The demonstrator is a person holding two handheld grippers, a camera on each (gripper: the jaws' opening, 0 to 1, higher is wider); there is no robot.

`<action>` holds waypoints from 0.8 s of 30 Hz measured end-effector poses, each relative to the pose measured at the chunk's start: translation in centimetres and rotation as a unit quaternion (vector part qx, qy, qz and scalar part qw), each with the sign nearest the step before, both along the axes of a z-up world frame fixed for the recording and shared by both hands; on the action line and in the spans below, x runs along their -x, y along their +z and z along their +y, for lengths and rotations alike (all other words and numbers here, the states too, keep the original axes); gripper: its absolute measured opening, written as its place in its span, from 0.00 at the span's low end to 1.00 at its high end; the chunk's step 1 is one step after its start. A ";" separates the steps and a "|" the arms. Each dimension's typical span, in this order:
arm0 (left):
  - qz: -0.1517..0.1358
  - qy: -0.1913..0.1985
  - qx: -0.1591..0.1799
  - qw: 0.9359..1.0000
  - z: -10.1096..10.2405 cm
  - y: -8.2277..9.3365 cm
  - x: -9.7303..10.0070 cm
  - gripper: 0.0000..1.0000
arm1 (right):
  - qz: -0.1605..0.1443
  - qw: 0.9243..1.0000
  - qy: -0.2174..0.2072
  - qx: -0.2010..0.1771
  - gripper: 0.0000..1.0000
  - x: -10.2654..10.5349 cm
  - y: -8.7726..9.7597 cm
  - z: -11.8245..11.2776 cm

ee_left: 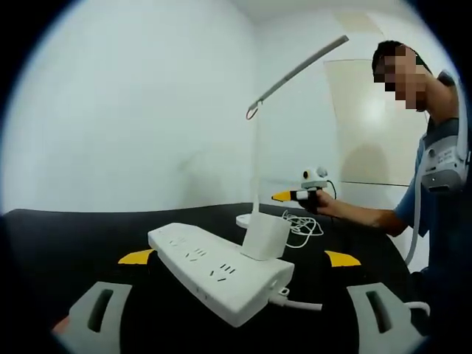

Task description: Insert the desk lamp plug into the socket, turn on the power strip switch, turn on the lamp switch, then turn off the lamp switch, turn off the power strip switch, and remove the plug from the socket.

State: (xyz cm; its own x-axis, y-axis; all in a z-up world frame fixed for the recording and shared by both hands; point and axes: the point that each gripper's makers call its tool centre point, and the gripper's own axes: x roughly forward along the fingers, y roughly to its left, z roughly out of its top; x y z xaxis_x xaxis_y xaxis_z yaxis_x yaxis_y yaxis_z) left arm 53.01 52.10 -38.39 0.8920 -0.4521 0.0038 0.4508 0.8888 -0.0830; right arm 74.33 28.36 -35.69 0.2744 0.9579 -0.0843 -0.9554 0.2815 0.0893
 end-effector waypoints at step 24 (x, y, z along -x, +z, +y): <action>0.003 0.001 -0.004 1.000 -0.2 -0.2 0.1 0.85 | 0.009 0.998 0.000 0.064 0.04 -0.3 -3.4 1.0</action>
